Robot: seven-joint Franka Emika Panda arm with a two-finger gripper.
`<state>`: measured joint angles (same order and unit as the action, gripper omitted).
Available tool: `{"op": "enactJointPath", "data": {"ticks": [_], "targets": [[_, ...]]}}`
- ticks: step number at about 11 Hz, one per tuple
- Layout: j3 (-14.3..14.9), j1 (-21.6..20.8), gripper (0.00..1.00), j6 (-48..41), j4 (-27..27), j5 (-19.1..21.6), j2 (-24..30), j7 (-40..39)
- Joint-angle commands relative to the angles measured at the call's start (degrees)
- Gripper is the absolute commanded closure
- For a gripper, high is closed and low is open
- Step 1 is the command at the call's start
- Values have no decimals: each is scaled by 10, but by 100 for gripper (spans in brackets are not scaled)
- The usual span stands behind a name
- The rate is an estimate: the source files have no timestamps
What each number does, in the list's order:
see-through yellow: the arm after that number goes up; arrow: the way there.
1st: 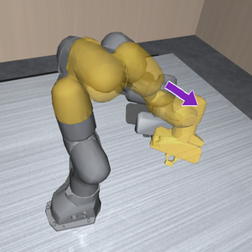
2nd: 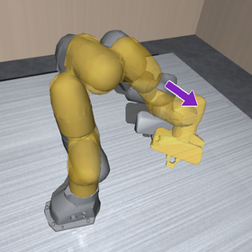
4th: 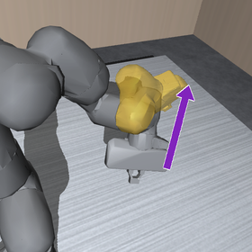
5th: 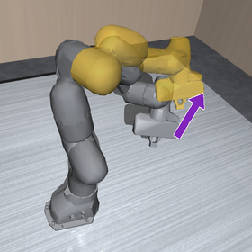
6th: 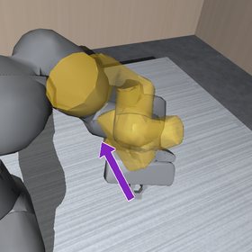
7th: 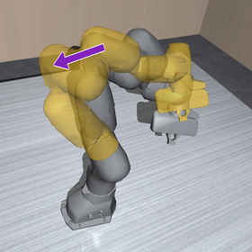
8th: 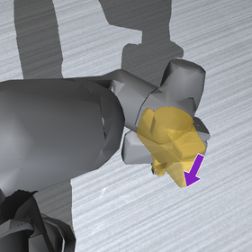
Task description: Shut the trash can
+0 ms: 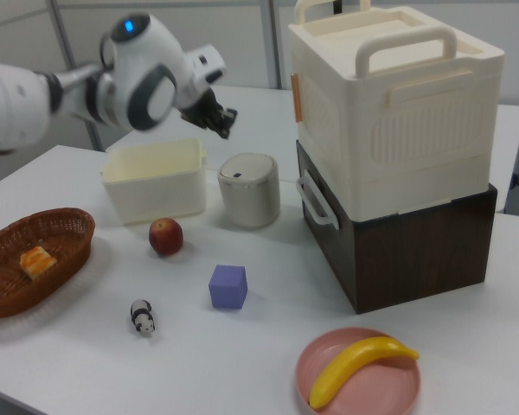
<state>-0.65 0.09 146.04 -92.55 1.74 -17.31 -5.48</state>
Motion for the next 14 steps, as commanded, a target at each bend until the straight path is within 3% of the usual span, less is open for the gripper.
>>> {"op": "enactJointPath", "data": {"ticks": [1, 3, 4, 6, 7, 14], "targets": [[-3, 9, 93, -184, -40, 41, 112, -6], [-3, 11, 82, -299, -38, 44, 140, -3], [-2, 11, 68, -345, -34, 45, 146, -3], [-1, 11, 50, -393, -33, 44, 152, -8], [-1, 13, 1, -401, -33, 44, 152, -3], [7, 19, 0, -473, -15, 47, 170, -2]]}}
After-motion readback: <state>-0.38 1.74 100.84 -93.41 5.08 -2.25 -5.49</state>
